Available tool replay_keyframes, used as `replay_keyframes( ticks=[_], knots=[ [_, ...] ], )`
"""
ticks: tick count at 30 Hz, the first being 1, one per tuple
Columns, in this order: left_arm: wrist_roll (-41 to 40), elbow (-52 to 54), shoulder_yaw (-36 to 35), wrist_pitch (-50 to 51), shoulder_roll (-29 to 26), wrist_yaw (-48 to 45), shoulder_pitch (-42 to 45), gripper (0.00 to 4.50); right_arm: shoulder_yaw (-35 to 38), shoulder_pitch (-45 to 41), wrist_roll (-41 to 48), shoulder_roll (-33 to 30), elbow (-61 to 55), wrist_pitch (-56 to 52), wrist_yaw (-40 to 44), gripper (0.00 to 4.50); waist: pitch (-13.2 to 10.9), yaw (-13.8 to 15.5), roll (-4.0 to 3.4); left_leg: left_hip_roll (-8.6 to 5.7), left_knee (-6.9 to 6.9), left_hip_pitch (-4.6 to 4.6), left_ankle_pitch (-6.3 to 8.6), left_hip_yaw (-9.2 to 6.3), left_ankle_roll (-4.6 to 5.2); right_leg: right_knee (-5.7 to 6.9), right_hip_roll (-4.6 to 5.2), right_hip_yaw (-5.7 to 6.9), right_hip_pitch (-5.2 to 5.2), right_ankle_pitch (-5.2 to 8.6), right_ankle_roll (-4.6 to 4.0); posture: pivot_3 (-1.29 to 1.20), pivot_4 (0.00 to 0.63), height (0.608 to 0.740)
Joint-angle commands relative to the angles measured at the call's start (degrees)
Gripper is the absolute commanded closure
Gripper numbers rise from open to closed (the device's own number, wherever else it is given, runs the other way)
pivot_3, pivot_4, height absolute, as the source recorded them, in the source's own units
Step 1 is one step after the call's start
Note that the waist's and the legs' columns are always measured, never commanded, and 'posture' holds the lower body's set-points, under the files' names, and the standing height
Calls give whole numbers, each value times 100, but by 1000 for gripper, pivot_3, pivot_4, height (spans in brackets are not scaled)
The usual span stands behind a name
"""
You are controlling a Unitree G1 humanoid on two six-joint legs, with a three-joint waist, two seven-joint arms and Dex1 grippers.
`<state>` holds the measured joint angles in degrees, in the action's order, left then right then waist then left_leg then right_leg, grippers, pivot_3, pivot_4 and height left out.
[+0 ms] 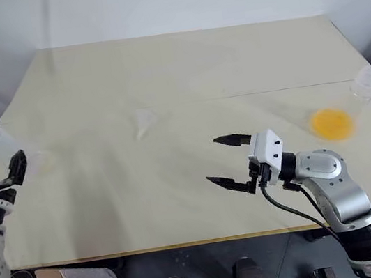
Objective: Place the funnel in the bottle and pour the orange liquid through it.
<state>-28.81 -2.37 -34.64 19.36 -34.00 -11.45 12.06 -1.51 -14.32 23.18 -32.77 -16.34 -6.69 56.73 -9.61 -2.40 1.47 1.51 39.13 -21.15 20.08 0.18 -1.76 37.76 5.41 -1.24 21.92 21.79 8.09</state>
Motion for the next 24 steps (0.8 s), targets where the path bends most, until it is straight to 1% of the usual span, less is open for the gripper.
replay_keyframes(
  ticks=[1,5,7,9,15,20,23,24],
  knots=[
    [240,-206,36,340,-284,363,432,0,72,23,48,72,-240,35,-171,25,0,35,0,-2,0,0,-1,-1,-1,1,1,5,0,0,0,0,150,740],
    [341,-451,59,281,-346,306,667,0,69,96,28,70,-313,37,-276,25,0,43,-1,-7,-1,0,-1,3,-1,6,10,34,0,0,-1,0,150,740],
    [431,-797,170,155,-457,171,943,0,78,155,34,73,-372,26,-349,25,0,71,-1,-7,-2,-1,-1,0,-1,5,16,81,0,-2,-4,0,150,740],
    [521,-1162,278,53,-543,44,1206,0,69,191,36,73,-411,21,-396,25,0,80,-1,-6,-1,-4,-1,-3,-2,3,14,99,0,-7,-12,0,150,740],
    [820,-2194,621,-341,-742,-319,1964,0,56,223,36,100,-481,10,-539,25,0,85,-1,-12,2,-3,-1,-6,-2,-1,14,115,-9,-8,-14,0,150,740],
    [1015,-2682,789,-558,-805,-428,2328,0,50,361,18,117,-567,43,-655,25,0,73,-1,-12,2,-4,-1,-6,-2,1,15,129,-8,-8,-14,0,150,740],
    [984,-2805,759,-668,-809,-519,2423,524,57,420,7,140,-603,48,-747,0,0,66,-1,-10,1,-3,-1,-4,-2,2,15,133,-8,-8,-14,0,150,740],
    [976,-2827,756,-687,-819,-557,2440,800,51,450,-4,150,-611,59,-770,0,0,70,-1,-9,1,-3,-1,-4,-2,2,15,134,-8,-8,-14,0,150,740]
  ],
)
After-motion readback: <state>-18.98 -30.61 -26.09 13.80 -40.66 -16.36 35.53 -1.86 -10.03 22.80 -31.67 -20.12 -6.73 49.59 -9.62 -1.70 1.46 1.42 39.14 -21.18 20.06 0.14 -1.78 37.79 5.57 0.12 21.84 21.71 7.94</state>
